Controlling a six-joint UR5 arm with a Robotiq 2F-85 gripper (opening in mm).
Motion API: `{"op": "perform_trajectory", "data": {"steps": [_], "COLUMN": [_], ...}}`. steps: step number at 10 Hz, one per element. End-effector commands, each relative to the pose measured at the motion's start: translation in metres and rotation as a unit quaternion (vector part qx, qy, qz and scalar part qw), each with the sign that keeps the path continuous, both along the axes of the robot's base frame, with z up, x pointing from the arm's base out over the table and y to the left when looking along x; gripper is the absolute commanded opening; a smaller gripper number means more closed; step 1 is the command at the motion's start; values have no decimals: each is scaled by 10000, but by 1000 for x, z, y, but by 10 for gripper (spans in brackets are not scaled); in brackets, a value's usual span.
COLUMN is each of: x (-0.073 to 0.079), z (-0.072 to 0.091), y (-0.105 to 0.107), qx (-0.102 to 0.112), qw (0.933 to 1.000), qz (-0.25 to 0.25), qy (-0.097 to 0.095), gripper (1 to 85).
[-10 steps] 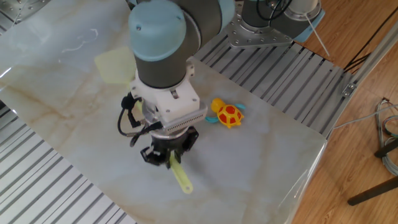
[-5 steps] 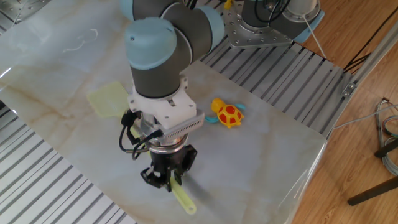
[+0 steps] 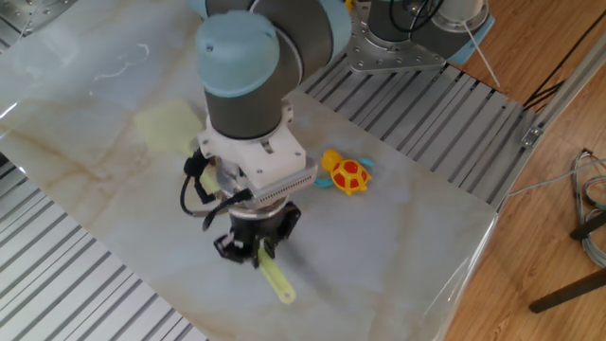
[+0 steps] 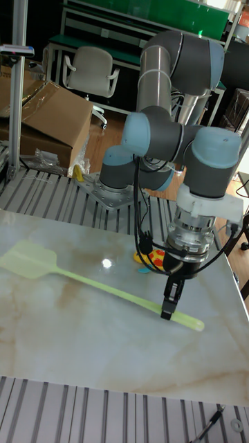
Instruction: Swat with a flyswatter
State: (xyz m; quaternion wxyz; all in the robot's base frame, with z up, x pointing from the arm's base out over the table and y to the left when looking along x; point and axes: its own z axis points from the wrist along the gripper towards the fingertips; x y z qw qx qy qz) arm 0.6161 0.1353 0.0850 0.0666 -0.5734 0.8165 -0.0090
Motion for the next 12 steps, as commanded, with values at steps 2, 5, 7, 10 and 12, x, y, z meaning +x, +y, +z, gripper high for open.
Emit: {"op": "perform_trajectory", "data": {"steps": [2,5,7,10,12], "x": [-15,-8,-1,10,12], "z": [11,-2,-21,-36,-36], "y": [-16,-5,7,22,33], "qx": [-252,72,298,623,781], "qw": [9994,9999,9995,9977,9965], "qz": [-193,-128,-99,-40,-78], "qy": [146,18,-90,-264,-289], "gripper": [13,13,13,13,13]}}
